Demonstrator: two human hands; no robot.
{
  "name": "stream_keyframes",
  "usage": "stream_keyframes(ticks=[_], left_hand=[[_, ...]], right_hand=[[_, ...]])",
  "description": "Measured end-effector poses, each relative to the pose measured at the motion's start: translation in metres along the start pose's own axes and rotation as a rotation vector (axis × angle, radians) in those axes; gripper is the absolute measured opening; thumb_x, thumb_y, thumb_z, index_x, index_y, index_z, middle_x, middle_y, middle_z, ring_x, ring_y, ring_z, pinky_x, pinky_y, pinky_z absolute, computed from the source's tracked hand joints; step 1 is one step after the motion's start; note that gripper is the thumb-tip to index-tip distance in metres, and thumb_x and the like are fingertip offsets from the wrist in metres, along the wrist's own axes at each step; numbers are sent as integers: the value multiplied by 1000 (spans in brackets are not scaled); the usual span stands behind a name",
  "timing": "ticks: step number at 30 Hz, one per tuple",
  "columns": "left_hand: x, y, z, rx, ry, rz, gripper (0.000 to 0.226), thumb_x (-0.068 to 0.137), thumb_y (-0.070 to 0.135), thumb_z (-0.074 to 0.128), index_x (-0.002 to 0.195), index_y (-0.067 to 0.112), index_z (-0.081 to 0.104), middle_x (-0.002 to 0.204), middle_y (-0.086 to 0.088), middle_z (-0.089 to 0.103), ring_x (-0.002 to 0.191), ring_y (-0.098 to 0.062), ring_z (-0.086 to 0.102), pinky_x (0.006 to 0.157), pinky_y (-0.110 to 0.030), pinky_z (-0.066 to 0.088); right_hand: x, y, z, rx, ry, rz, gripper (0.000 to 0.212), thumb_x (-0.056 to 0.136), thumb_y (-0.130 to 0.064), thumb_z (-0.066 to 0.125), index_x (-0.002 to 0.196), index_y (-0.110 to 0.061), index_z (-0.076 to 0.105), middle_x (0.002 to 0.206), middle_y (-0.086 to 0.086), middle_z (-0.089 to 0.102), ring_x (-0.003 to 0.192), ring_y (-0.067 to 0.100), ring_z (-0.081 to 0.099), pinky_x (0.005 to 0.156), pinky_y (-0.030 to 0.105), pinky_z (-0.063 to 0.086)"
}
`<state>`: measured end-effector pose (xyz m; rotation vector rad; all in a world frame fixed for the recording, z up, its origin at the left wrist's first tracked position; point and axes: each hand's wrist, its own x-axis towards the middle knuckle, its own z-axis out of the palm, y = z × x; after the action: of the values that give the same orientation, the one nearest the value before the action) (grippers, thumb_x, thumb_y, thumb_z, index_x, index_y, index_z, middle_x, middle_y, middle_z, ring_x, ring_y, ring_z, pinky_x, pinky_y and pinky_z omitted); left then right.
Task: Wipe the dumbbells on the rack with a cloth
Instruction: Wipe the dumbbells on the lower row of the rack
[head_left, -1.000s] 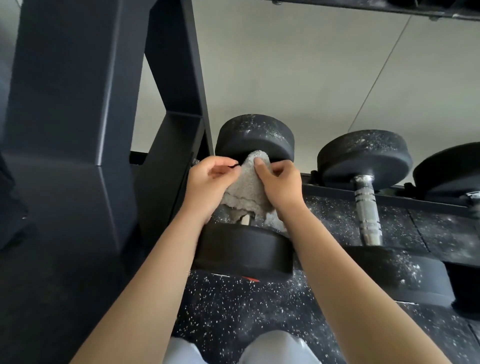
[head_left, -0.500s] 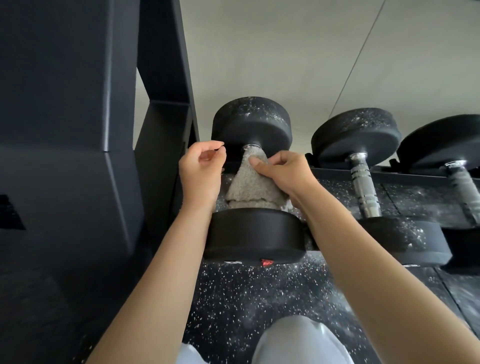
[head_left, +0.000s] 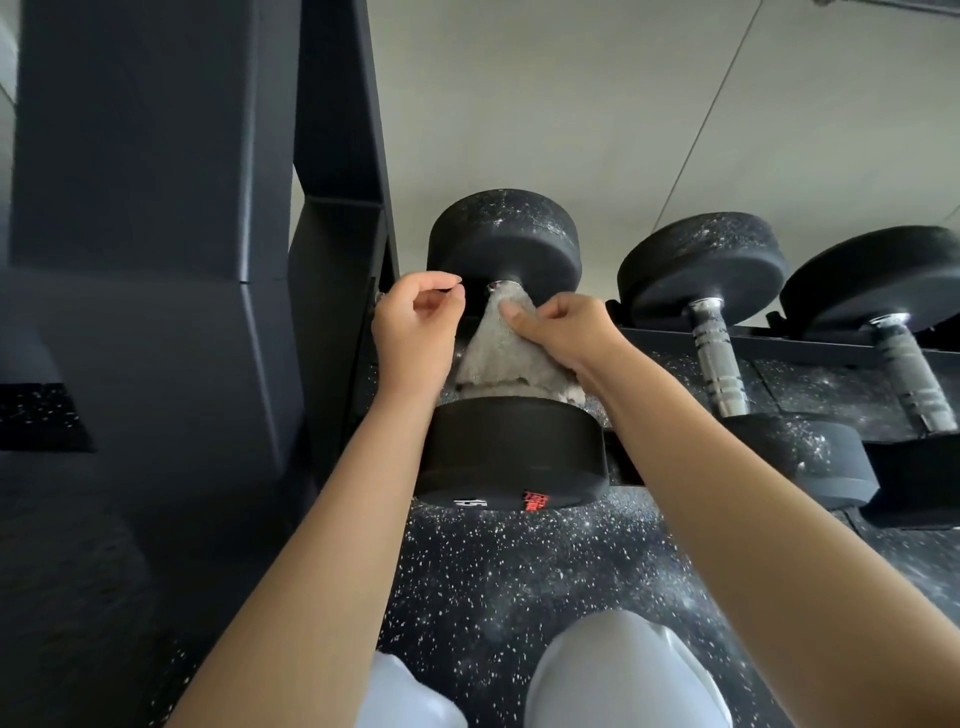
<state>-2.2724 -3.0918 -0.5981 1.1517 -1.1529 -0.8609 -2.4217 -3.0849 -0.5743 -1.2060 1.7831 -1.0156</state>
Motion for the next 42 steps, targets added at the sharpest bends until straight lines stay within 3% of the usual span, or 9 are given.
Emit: stream_keyframes(ticks=[6,9,15,18,23,27,30,37,42], left_hand=[[1,2,1,26,-75,-84,9,86,17,69,95,19,67,80,6,63,81,-11,62,85,-45,55],[1,2,3,72,-162,-172,33,84,23,72,114,21,59,88,2,62,85,-9,61,89,-39,54],[2,4,4,-33,-230,-289,77,82,17,75,138,25,23,108,-9,61,87,-11,61,61,-16,52],[3,-1,6,-81,-254,-294,87,79,14,78,138,30,16,110,-10,59,93,-12,62,75,-31,59],[5,-6,8,62,-316,-295,108,72,29,83,143,47,4,137,-9,32,121,-18,47,99,-42,49],[5,-6,8,148,-287,-251,103,73,34,81,147,41,10,141,-7,18,131,-21,34,106,-31,35],[4,-7,8,170,-268,-195,101,74,33,81,148,36,12,146,-4,12,136,-17,23,100,-24,27],[4,-6,12,120,-331,-144,92,89,39,62,153,26,-3,160,7,-4,144,-5,8,105,-19,14],[2,-9,11,212,-469,-137,113,86,34,68,146,28,-27,155,7,-28,144,-4,-13,105,-19,2]], right_hand=[[-15,20,-14,-71,-228,53,38,77,-32,83,62,-17,52,61,0,52,56,14,49,59,27,47],[-18,24,-18,-89,-302,-14,31,82,-20,79,65,-14,54,63,2,51,60,14,47,59,26,45],[-20,-19,-64,193,-137,-225,39,64,-42,78,83,-14,59,74,-6,70,67,13,70,59,27,58],[0,-48,-82,273,-28,-290,41,67,-42,78,93,-17,59,90,-1,72,82,18,73,70,34,61],[45,-74,-48,63,178,-389,31,91,-40,68,114,-19,68,103,-8,70,95,13,68,80,25,59],[55,-67,4,-199,220,-335,44,91,-63,45,121,-38,64,122,-6,64,121,24,53,102,41,44],[51,-68,12,-332,265,-304,55,84,-76,47,124,-41,58,131,-6,52,130,24,38,108,48,32],[61,-53,-1,-60,184,-436,34,94,-54,56,113,-27,66,104,-7,70,102,11,64,94,35,51],[72,-29,-18,180,91,-413,24,101,-39,51,96,-18,62,73,-13,56,67,1,54,67,19,42]])
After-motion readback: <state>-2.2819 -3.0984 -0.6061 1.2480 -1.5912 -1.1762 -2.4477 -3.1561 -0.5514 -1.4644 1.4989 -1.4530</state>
